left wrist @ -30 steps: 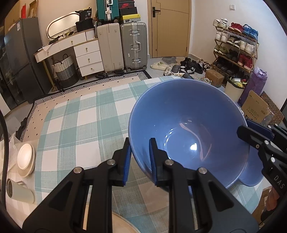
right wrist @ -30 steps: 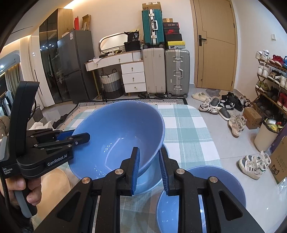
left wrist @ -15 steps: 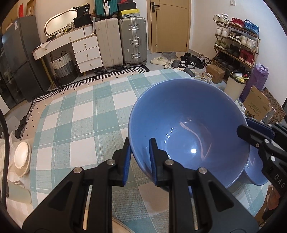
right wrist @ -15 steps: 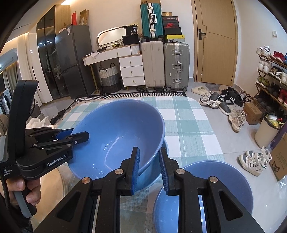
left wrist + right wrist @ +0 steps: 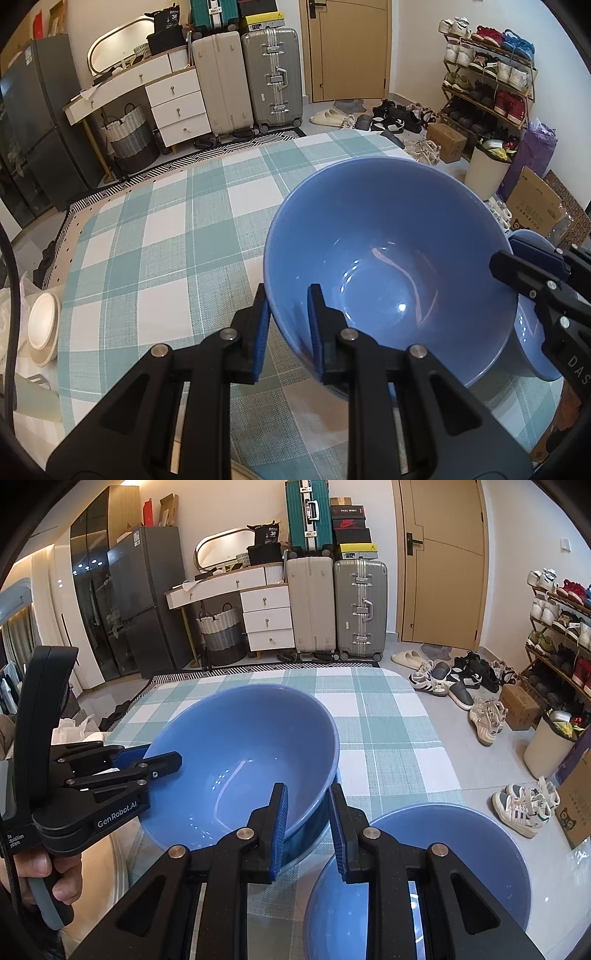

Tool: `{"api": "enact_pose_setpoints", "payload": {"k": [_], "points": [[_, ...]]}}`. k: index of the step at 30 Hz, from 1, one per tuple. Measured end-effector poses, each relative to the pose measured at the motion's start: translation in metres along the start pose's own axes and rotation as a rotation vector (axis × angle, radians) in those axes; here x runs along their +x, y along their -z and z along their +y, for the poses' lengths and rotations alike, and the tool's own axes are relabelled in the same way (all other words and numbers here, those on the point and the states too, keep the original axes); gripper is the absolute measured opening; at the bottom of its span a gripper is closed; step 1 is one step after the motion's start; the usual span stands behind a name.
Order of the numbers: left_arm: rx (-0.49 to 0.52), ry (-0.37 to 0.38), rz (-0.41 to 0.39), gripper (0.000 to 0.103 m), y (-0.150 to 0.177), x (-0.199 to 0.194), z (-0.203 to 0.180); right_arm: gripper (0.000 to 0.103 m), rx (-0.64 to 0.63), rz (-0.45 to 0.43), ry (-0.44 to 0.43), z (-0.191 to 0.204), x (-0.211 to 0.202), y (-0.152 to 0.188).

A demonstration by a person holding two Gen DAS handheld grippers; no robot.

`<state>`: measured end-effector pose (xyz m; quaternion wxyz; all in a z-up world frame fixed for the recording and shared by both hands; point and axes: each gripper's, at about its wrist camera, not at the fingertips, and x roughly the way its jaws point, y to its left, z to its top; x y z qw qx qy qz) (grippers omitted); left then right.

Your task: Organize plates and bowls

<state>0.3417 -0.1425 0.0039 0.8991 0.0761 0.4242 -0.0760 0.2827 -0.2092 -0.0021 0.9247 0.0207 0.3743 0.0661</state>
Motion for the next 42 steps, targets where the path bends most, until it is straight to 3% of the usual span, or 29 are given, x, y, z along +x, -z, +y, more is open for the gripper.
{"api": "enact_pose_setpoints", "payload": {"k": [20, 42], "points": [[0.054, -0.04, 0.014, 0.018, 0.013, 0.013, -0.008, 0.023, -0.019, 0.038, 0.027, -0.005, 0.012, 0.015], [0.048, -0.004, 0.036, 0.024, 0.021, 0.022, 0.001, 0.025, -0.017, 0.057, 0.029, -0.005, 0.017, 0.021]]}}
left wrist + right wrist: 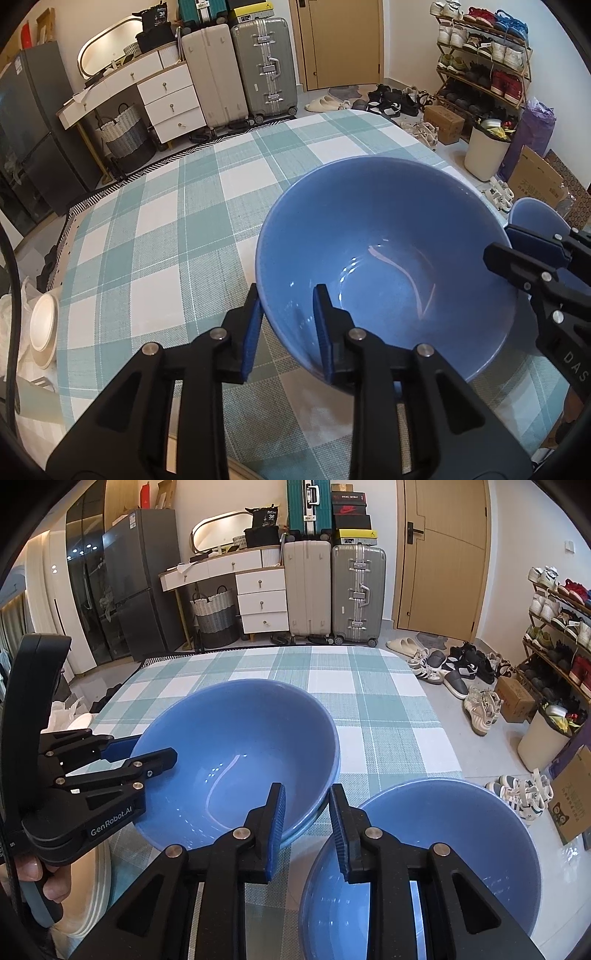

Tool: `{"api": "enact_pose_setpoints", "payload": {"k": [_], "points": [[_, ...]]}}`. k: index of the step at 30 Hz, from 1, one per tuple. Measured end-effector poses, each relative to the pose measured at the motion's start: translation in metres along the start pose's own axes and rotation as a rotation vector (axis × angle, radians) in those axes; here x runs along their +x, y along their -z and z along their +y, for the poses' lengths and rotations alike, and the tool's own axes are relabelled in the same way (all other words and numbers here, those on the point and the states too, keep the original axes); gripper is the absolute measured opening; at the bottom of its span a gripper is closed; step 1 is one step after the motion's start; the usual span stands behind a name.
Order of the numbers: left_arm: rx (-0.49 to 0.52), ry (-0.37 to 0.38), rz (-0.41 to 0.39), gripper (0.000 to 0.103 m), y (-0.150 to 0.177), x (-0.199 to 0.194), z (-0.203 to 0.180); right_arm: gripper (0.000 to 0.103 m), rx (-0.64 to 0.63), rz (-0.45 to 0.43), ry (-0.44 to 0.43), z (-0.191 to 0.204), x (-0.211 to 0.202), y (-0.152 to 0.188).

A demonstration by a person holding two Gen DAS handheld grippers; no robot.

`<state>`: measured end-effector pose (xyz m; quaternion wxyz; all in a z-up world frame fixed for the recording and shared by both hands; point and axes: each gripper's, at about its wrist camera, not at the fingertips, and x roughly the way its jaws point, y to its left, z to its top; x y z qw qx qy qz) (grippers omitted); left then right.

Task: Organize plates and bowls
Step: 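Open both tools and pull back from the light-blue bowl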

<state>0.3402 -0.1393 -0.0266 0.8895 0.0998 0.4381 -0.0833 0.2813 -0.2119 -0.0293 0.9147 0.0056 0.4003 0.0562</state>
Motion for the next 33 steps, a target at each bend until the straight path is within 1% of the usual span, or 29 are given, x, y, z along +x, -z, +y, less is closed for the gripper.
{"api": "enact_pose_setpoints", "payload": {"k": [2, 4, 5, 7, 8, 9, 11, 13, 14, 15, 16, 19, 26, 28, 33], "points": [[-0.002, 0.005, -0.012, 0.031, 0.0, -0.002, 0.002, 0.027, -0.004, 0.001, -0.001, 0.0, 0.0, 0.0], [-0.008, 0.009, -0.028, 0.047, 0.0, -0.006, 0.003, 0.029, 0.006, -0.002, -0.014, -0.001, -0.001, 0.0], [-0.013, 0.01, -0.039, 0.05, -0.001, -0.009, 0.003, 0.03, 0.009, -0.003, -0.019, -0.001, -0.001, 0.0], [-0.018, 0.022, -0.057, 0.063, -0.002, -0.015, 0.004, 0.041, 0.01, -0.012, -0.023, -0.001, -0.005, -0.002], [-0.018, 0.029, -0.066, 0.068, -0.002, -0.019, 0.004, 0.044, 0.01, -0.019, -0.031, -0.001, -0.006, -0.002], [-0.02, 0.032, -0.078, 0.075, -0.002, -0.023, 0.005, 0.05, 0.011, -0.023, -0.035, -0.001, -0.009, -0.004], [-0.025, 0.046, -0.097, 0.076, -0.002, -0.031, 0.007, 0.059, 0.018, -0.035, -0.046, -0.002, -0.012, -0.005], [-0.037, 0.066, -0.104, 0.083, -0.002, -0.037, 0.009, 0.087, 0.034, -0.049, -0.06, -0.003, -0.018, -0.006], [-0.048, 0.066, -0.111, 0.087, -0.001, -0.04, 0.011, 0.09, 0.05, -0.063, -0.065, -0.004, -0.022, -0.006], [-0.056, 0.065, -0.112, 0.103, 0.0, -0.043, 0.013, 0.092, 0.058, -0.07, -0.066, -0.005, -0.025, -0.006], [-0.063, 0.064, -0.119, 0.101, 0.001, -0.046, 0.014, 0.095, 0.061, -0.073, -0.066, -0.005, -0.028, -0.007], [-0.069, 0.076, -0.124, 0.101, 0.005, -0.055, 0.014, 0.101, 0.055, -0.092, -0.055, -0.006, -0.039, -0.007], [-0.094, 0.115, -0.144, 0.101, 0.015, -0.085, 0.01, 0.102, 0.068, -0.144, -0.038, -0.017, -0.075, -0.002], [-0.096, 0.131, -0.144, 0.101, 0.018, -0.091, 0.005, 0.102, 0.079, -0.151, -0.041, -0.022, -0.085, -0.001], [-0.085, 0.154, -0.143, 0.101, 0.026, -0.104, -0.013, 0.102, 0.113, -0.173, -0.003, -0.039, -0.112, 0.01]]}}
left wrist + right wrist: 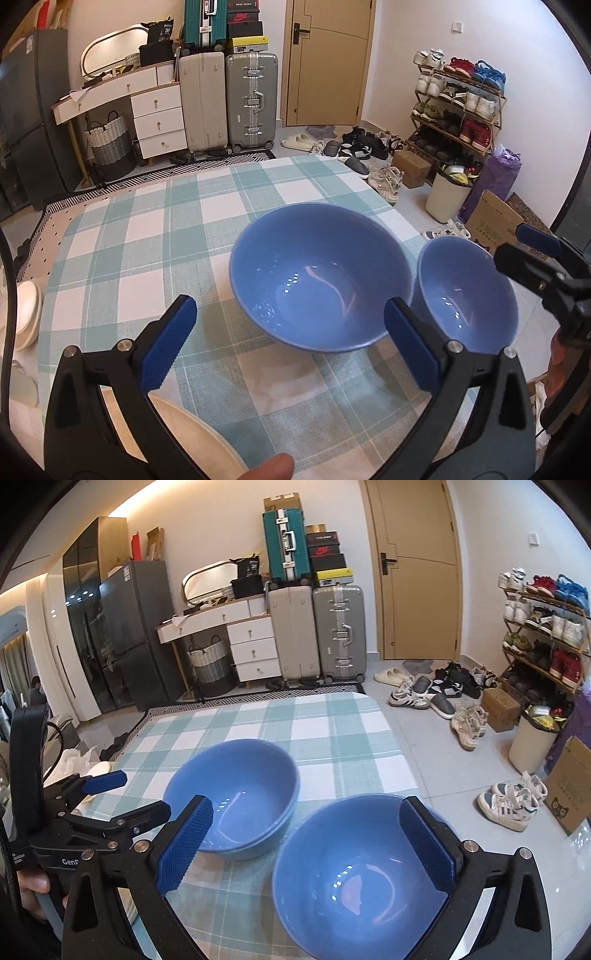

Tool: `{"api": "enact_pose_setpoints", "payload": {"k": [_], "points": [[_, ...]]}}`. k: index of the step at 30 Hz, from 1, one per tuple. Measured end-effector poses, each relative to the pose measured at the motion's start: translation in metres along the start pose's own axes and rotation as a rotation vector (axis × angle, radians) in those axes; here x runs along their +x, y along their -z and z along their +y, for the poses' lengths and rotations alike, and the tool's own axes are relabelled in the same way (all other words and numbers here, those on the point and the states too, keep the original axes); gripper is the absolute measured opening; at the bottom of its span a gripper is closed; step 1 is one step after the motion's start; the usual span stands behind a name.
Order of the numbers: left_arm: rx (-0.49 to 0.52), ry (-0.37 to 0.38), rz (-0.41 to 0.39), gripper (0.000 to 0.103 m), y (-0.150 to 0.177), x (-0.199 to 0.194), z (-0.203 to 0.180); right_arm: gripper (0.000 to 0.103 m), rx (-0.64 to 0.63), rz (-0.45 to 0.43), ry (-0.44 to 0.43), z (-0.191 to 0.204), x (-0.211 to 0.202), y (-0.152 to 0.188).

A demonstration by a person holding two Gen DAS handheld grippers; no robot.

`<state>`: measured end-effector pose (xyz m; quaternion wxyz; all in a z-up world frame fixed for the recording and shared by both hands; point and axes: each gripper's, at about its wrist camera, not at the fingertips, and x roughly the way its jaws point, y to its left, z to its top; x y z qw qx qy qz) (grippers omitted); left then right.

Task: Organize plates and bowls
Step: 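Open both tools and pull back from the light-blue bowl, then move both open tools to the rim of one blue bowl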

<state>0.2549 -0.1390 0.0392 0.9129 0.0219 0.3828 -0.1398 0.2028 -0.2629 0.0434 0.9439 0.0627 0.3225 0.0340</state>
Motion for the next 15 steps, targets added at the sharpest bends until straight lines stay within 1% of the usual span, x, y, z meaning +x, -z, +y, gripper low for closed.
{"api": "enact_pose_setpoints", "payload": {"k": [4, 9, 15], "points": [[-0.007, 0.052, 0.01, 0.101, 0.008, -0.008, -0.016, 0.102, 0.015, -0.007, 0.022, -0.017, -0.018, 0.01], [0.027, 0.06, 0.007, 0.101, 0.017, -0.015, -0.037, 0.102, 0.027, 0.012, 0.052, -0.038, -0.031, 0.024], [0.029, 0.078, 0.021, 0.101, 0.025, -0.013, -0.052, 0.102, 0.06, 0.027, 0.082, -0.06, -0.041, 0.038]]}}
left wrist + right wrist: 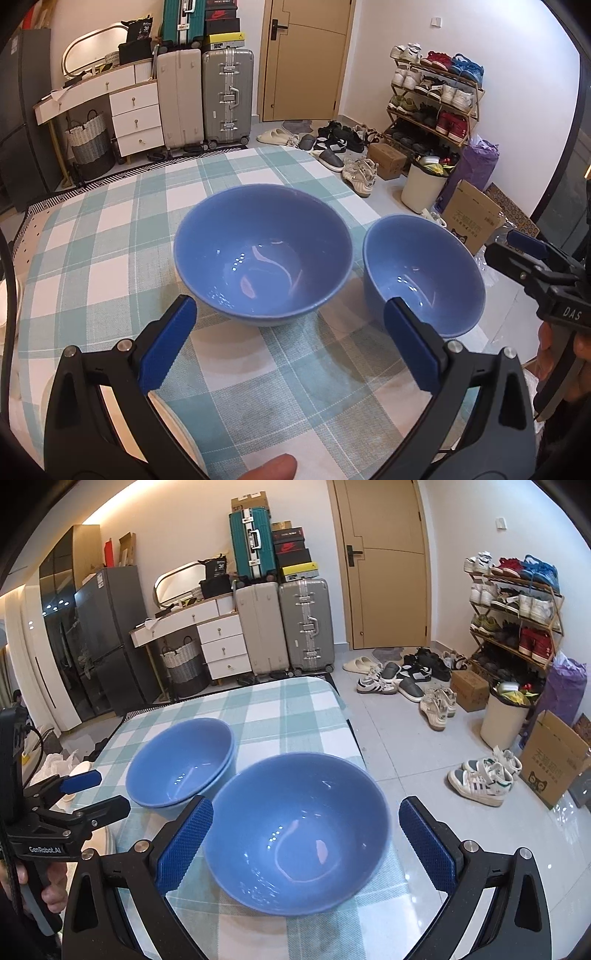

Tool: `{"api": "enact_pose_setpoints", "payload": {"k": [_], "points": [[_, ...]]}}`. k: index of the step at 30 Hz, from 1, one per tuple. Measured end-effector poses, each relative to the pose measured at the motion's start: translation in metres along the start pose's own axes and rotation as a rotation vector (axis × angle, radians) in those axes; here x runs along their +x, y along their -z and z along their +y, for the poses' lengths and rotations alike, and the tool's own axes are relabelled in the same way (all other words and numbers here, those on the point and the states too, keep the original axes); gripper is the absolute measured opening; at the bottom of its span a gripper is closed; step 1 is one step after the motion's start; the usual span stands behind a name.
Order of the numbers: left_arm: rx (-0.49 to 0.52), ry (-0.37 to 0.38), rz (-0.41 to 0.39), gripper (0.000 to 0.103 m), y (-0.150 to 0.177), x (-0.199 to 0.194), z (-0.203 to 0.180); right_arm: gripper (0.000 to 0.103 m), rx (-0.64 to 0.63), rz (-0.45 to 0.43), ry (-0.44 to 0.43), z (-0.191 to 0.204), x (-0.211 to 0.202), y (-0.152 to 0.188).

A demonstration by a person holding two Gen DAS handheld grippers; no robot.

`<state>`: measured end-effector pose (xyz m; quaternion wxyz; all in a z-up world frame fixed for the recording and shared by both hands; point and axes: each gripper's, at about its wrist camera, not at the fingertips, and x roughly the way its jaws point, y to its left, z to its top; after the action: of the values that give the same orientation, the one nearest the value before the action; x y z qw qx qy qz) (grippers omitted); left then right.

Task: Organize plates and bowls
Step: 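Move both open tools to the rim of one blue bowl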

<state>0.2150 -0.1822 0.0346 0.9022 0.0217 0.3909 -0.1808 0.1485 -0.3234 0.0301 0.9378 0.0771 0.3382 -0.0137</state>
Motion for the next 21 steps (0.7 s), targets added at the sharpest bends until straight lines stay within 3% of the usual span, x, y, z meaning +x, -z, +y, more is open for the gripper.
{"api": "enact_pose_setpoints", "payload": {"k": [14, 21], "points": [[0.061, 0.065, 0.04, 0.101, 0.004, 0.031, -0.047, 0.102, 0.067, 0.025, 0.058, -0.044, -0.006, 0.009], [0.083, 0.105, 0.089, 0.092, 0.006, 0.054, -0.065, 0.102, 0.081, 0.075, 0.061, -0.059, 0.011, 0.023]]}}
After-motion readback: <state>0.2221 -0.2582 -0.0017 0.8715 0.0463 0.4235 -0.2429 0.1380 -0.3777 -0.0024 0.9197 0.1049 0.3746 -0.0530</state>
